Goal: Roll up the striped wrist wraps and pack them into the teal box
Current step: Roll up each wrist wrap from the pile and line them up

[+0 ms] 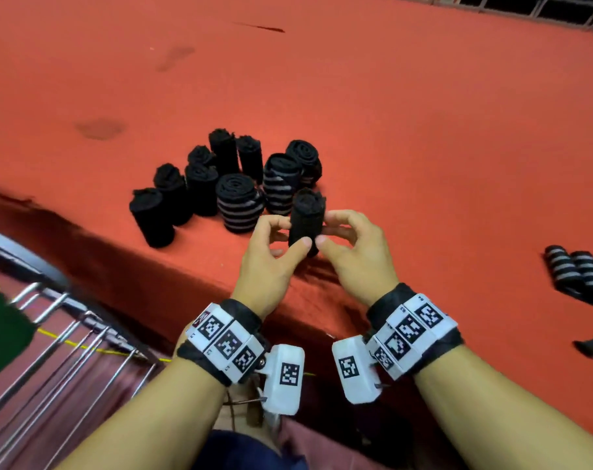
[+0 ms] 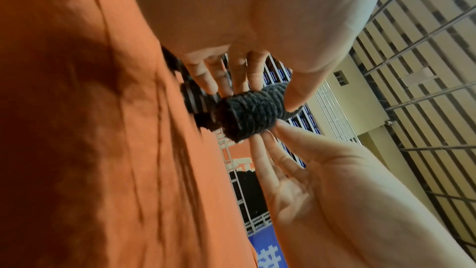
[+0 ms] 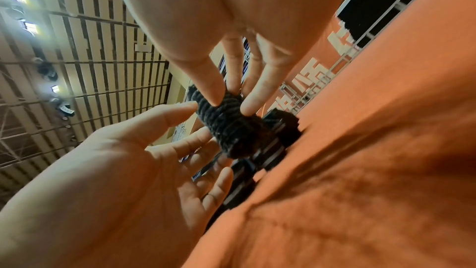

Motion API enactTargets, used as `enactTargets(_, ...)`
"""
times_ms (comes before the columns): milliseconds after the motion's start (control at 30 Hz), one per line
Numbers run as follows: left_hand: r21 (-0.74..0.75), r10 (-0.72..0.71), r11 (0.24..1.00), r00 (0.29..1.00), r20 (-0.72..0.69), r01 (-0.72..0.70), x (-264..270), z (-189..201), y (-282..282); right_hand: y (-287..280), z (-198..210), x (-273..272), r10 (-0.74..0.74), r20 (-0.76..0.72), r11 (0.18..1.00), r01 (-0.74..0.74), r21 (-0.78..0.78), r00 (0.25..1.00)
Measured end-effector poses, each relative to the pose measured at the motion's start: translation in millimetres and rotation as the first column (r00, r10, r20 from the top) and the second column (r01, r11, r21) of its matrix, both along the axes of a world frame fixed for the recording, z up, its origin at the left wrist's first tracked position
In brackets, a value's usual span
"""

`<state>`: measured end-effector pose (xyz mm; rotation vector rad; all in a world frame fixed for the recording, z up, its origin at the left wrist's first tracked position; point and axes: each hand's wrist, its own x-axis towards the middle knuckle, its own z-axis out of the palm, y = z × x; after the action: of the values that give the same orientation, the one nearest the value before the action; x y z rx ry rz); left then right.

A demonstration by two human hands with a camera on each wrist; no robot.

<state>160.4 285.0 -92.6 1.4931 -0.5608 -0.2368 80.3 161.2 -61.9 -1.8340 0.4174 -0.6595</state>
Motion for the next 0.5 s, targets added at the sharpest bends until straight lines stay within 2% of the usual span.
enactTargets(233,-0.052,0.124,0.99,0.989,-0.081,-0.129,34,-1,63,51,-10,62,0.189,-0.071,0.982,-0.19,0.001,0.979)
enactTargets(367,0.042,0.229,0.973,0.973,-0.028,-0.228,51,-5,88,75,-14,84,0.275,-0.116,0.959,-0.281,-0.032,0.954)
enactTargets(500,0.13,0.279,0.953,0.96,-0.033,-0.272,66,-12,101,94,-20,103,0.319,-0.168,0.944,-0.328,-0.028,0.933)
